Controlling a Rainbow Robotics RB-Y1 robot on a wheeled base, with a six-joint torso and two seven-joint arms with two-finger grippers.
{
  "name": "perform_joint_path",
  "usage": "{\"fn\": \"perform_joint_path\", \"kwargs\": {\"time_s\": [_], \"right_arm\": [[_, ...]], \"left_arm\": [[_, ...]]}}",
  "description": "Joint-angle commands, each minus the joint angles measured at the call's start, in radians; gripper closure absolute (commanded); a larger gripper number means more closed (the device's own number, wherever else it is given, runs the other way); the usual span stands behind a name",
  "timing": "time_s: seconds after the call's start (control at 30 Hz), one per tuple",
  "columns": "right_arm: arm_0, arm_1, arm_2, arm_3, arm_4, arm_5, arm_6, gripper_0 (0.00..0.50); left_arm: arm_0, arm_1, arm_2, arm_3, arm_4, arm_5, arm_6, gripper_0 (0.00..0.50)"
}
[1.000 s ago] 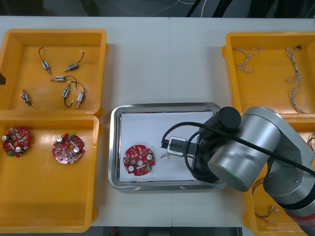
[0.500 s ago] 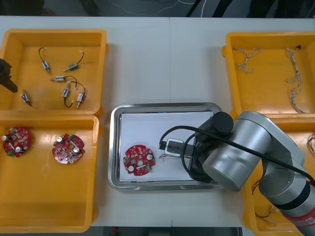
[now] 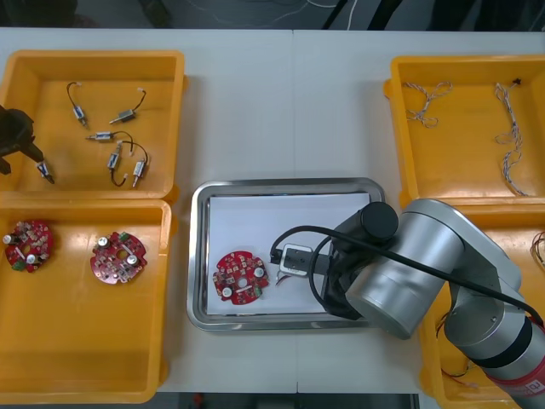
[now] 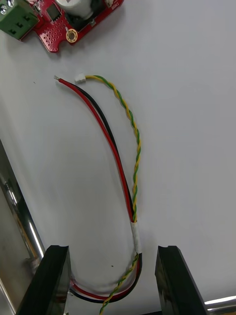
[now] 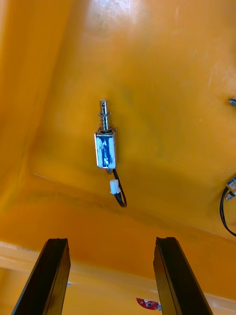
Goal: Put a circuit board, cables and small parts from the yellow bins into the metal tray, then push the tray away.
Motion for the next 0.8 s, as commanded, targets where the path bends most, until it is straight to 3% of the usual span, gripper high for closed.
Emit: {"fn": "perform_joint_path", "kwargs": {"time_s": [0.03,0.43,0.8], "right_arm": [[0.012,-0.012,0.017,-0.013,0.022,-0.011,0.025,0.000],[-0.031,-0.010,0.000,-0.086,0.053,0.032,0.006,0.000],[-0.109,0.048,-0.178,-0.143,-0.035,0.239,0.000,0.000]], "left_arm": [[-0.063,-0.007,-0.040,0.024,0.004,-0.029,-0.030,0.000],[-0.090,-0.019,-0.091,0.076,0.007,-0.077,-0.040,0.000],[-0.092,-0.029,-0.128,0.109,0.010,-0.143,-0.045,0.000]]}}
